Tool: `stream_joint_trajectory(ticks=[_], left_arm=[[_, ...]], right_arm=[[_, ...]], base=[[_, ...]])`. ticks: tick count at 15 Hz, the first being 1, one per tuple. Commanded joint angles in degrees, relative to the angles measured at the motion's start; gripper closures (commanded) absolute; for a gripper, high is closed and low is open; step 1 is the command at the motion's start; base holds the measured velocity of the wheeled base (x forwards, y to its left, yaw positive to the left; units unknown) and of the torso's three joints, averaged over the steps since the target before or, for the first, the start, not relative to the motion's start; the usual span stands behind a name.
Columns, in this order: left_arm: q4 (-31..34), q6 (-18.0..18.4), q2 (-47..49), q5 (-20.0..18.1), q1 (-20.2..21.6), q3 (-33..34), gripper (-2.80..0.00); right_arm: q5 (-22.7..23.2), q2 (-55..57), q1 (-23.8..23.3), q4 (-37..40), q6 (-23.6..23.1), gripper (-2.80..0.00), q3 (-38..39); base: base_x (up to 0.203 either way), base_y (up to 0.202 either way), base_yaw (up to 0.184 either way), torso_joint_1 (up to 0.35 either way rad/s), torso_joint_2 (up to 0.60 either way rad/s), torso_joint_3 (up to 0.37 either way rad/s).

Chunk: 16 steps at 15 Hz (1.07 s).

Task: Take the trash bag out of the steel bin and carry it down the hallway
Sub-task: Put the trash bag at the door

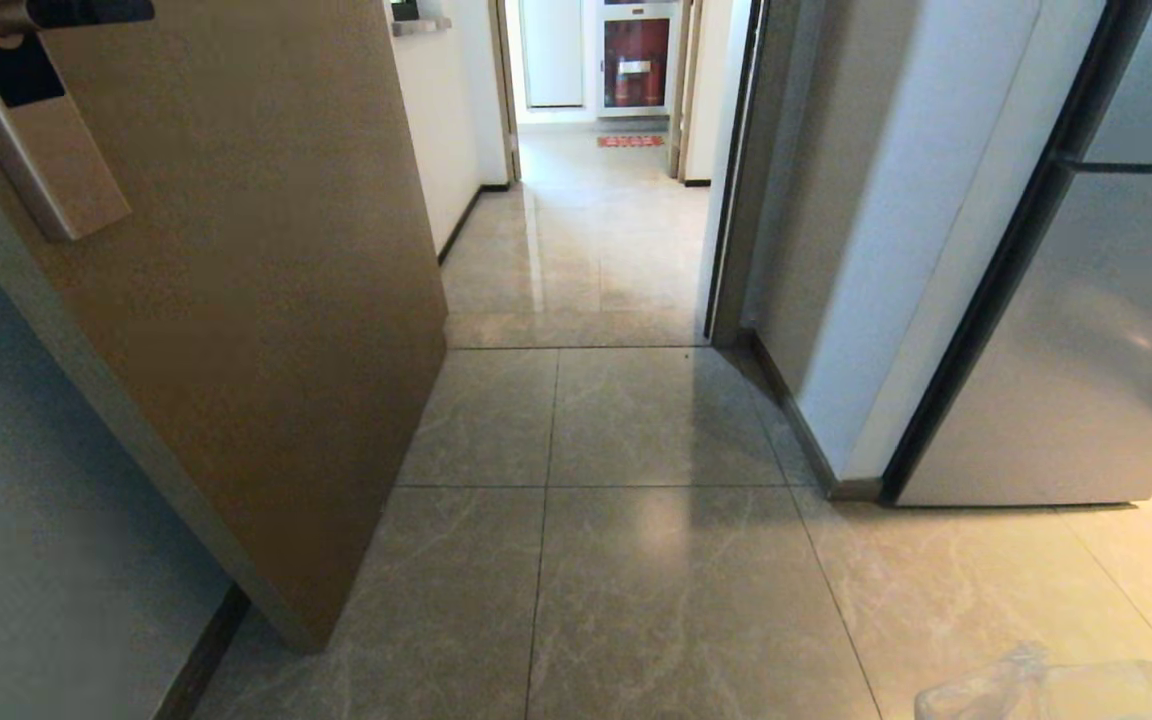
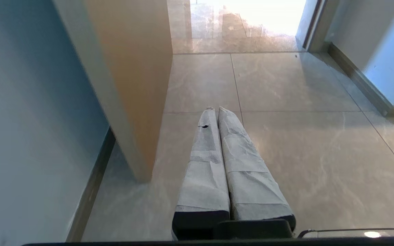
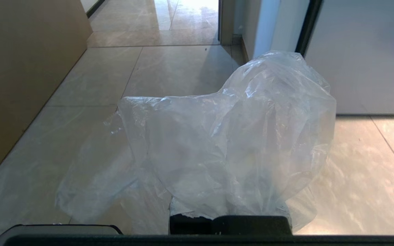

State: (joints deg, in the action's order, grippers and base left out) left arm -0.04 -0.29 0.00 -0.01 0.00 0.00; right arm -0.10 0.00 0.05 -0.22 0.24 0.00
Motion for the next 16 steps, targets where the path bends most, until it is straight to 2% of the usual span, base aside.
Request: stream_joint_trajectory(ticks=[1, 16], left_arm=[[0.0, -0.1, -0.1, 0.0, 0.0, 0.0, 0.0], [0.0, 0.0, -0.1, 0.0, 0.0, 0.0, 0.0]], right_arm=[[0.0, 0.1, 0.0, 0.0, 0.0, 0.0, 0.0], [0.0, 0.0, 0.0, 0.0, 0.0, 0.0, 0.0]], base=[[0.191, 0.0, 0.001, 0.002, 0.0, -0.002], [0.193, 0.0, 0.001, 0.003, 0.0, 0.002]])
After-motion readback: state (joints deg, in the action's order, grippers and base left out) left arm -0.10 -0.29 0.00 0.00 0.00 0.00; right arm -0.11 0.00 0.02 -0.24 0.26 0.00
